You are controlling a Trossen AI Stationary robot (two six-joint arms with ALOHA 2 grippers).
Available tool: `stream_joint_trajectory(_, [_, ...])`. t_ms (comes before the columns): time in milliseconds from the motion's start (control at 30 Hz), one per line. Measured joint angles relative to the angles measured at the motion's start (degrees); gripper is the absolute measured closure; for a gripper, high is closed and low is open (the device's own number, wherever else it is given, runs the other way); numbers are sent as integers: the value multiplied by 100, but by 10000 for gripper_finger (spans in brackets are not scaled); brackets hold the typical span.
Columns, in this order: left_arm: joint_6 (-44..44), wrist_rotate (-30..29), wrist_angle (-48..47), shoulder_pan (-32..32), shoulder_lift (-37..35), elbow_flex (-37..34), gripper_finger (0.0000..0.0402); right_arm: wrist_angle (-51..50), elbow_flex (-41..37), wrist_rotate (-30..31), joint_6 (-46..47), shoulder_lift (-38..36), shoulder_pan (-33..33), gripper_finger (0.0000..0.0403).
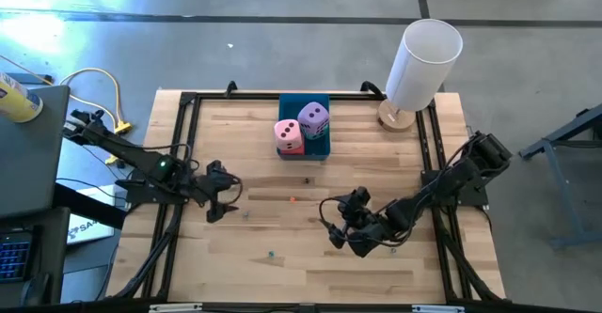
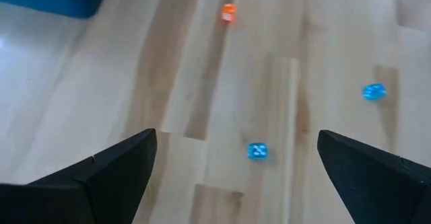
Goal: Pick & Place Dice
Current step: Put the black die into the blue bin
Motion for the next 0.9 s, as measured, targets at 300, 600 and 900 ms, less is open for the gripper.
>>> stream_joint_trajectory(300, [-53,-682,142,-843,2,0,4,645,-2,-14,-719,720,-393,7])
stream_joint_trajectory(600, [-228,-1462,324,-1163,4,-15,4,1173,0,-40,-942,1030,-596,7])
stream_joint_trajectory(900, [-189,-1485,697,-1271,156,-24,4,1525,2,-45,-893,1023,-856,7])
